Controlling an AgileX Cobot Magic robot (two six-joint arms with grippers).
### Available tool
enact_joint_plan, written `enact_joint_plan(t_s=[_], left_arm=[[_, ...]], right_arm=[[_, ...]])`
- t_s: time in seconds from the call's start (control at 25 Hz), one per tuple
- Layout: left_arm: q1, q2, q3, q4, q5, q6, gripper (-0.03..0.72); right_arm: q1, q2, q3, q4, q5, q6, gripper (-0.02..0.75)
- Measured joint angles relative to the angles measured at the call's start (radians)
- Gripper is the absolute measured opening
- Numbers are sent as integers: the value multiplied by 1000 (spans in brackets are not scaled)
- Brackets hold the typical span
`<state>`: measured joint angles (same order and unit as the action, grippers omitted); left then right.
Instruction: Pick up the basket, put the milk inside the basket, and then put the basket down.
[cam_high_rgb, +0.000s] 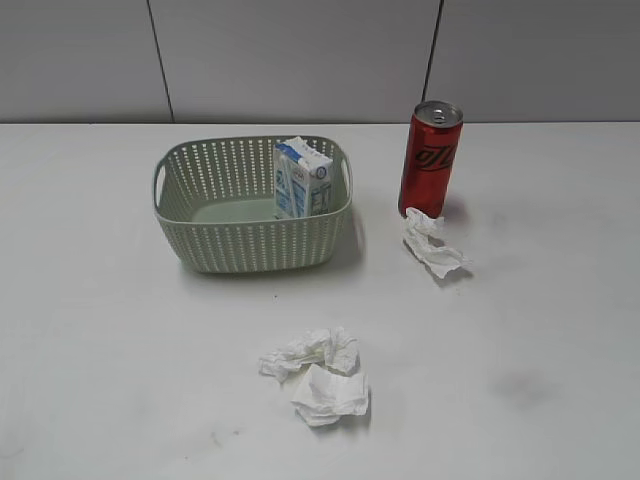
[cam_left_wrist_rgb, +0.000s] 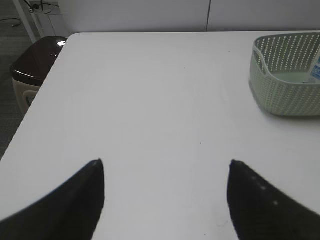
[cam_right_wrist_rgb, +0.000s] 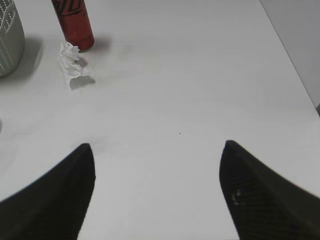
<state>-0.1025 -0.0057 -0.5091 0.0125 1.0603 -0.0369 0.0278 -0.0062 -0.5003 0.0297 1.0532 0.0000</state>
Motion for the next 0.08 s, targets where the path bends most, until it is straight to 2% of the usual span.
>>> enact_joint_plan(t_s=[0.08], left_arm=[[0,0,0,0,0,0,580]], right_arm=[[0,0,0,0,0,0,590]])
